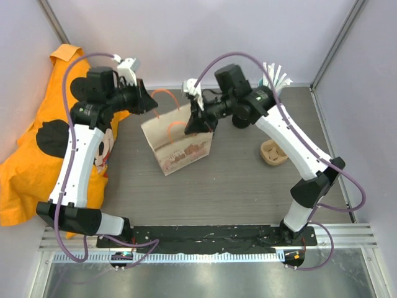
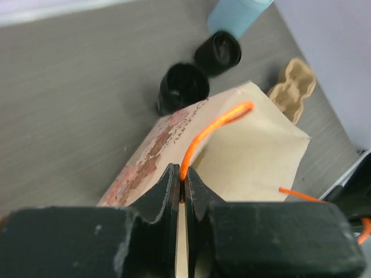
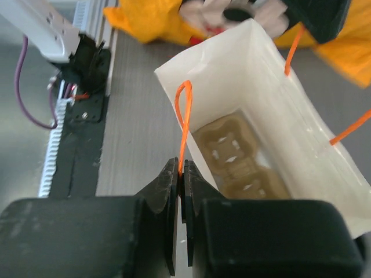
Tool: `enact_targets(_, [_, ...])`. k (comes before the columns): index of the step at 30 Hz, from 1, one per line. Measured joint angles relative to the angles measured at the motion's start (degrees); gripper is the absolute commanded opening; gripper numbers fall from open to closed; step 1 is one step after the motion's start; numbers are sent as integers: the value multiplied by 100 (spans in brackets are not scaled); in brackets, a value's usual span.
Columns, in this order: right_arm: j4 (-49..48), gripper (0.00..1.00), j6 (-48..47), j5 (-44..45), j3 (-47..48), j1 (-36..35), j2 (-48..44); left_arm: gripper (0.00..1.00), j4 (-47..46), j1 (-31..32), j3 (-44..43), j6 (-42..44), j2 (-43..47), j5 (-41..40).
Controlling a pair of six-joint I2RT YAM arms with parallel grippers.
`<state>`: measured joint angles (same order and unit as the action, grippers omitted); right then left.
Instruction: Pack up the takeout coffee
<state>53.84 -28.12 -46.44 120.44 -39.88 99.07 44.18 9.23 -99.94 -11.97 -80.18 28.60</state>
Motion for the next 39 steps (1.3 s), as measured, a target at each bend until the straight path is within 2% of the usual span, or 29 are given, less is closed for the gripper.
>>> enact_targets(4, [-11,9,15,-26,-1191,-2,2,15,105,0,942,24,22,26])
enact_targets(7, [4,9,33,17,-1303,-2,24,17,179,0,994,26,-59,26])
enact_targets(14, [-155,9,109,76,-737,0,20,14,142,0,597,22,-63,59])
enact_targets(21, [-116,9,175,188,341,0,188,3,92,0,-175,20,-256,55])
enact_targets(22, [-114,10,179,201,483,0,201,4,61,0,-234,17,-273,52])
enact_targets(24, [-107,9,181,216,664,0,203,16,20,0,-284,15,-293,55])
enact_targets(26, [-109,9,179,221,772,0,203,21,15,0,-297,20,-313,57])
enact_targets(35, [55,8,151,243,748,0,219,21,-31,0,-199,9,-341,31])
enact_targets(39, [55,8,92,334,756,0,280,21,-39,-28,-190,28,-356,-225])
